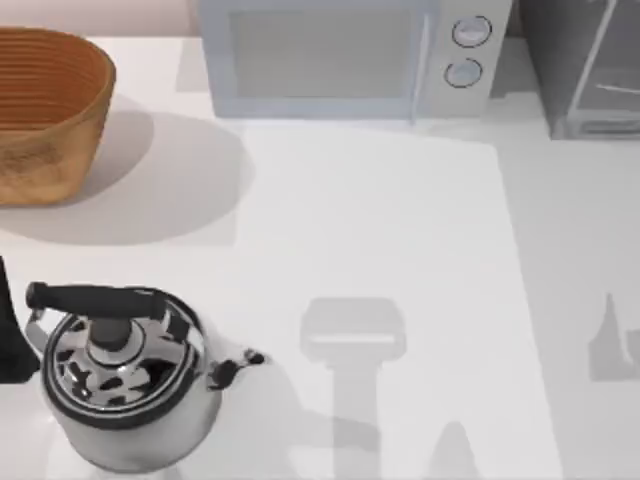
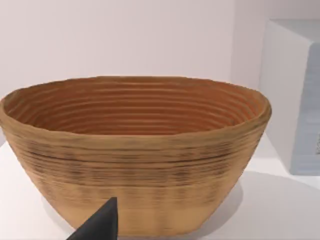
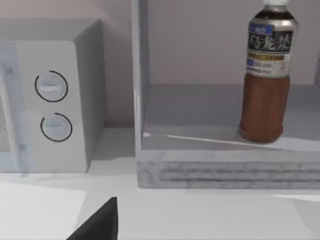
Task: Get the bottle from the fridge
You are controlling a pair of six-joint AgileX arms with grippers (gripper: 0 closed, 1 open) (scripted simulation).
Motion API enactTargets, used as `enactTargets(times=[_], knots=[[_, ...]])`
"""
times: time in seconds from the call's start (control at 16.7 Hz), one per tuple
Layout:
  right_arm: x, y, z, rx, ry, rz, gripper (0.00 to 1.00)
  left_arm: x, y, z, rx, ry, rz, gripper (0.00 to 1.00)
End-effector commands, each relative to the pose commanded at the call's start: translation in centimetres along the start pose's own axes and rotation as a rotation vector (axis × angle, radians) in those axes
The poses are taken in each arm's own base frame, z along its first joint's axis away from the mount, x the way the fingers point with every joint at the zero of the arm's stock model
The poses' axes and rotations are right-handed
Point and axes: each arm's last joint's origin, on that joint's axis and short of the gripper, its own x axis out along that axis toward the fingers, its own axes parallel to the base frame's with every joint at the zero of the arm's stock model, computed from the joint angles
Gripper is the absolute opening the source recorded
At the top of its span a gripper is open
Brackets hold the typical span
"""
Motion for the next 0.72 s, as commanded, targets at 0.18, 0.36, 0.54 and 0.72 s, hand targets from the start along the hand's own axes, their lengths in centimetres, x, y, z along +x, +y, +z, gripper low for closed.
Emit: enactTargets(times=[0.18, 0.36, 0.54, 0.72], knots=[[0.1, 0.0, 0.1, -0.001, -0.001, 0.001, 1.00, 0.0, 0.0, 0.0, 0.000, 0.000, 0.000, 1.00], [0.6, -0.3, 0.6, -0.007, -0.013, 0.002, 1.00, 0.0, 0.0, 0.0, 0.000, 0.000, 0.000, 1.00], [1.8, -0.9, 1.5, -0.016, -0.031, 0.001, 1.00, 0.0, 0.0, 0.0, 0.000, 0.000, 0.000, 1.00], [3.8, -2.0, 1.7, -0.021, -0.022, 0.001, 1.00, 0.0, 0.0, 0.0, 0.000, 0.000, 0.000, 1.00]])
